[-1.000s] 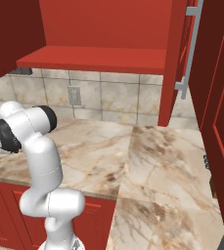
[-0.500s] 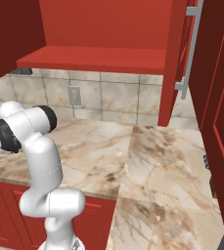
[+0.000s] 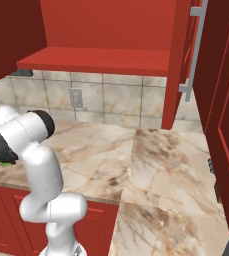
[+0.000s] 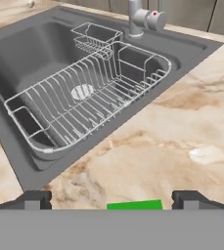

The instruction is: Open the cabinet. Pick the sponge and place it next to the sink. Then close the cabinet.

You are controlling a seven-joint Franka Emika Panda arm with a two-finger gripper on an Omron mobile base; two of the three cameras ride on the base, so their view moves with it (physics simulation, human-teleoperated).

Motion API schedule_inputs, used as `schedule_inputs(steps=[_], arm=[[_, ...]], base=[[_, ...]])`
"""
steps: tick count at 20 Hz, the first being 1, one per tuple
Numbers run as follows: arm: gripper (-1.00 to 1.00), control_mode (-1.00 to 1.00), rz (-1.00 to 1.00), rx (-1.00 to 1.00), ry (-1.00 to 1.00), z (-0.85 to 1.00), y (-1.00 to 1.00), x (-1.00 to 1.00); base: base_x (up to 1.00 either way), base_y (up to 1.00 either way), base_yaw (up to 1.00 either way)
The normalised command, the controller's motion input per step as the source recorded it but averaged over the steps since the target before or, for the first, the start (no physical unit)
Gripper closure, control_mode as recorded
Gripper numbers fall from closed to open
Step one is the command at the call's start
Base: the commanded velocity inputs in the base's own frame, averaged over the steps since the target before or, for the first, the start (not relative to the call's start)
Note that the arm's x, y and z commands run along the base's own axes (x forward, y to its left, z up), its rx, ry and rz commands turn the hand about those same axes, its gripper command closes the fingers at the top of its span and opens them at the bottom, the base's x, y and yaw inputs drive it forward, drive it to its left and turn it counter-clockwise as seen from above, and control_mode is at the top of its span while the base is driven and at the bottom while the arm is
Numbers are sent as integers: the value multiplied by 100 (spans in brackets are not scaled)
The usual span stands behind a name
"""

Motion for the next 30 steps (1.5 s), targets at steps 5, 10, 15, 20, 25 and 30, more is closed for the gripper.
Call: schedule_inputs(steps=[5,10,15,20,25,30], arm=[[-100,-100,-5,10,0,31,-70,-17],[-100,-100,-9,10,0,29,-88,0],[-100,-100,-2,10,2,67,-72,0],[-100,-100,0,4,14,87,-54,-13],[-100,-100,0,-1,32,76,-33,-4],[-100,-100,0,-6,25,55,-27,-5]], base=[[0,0,0],[0,0,0],[0,0,0],[0,0,0],[0,0,0],[0,0,0]])
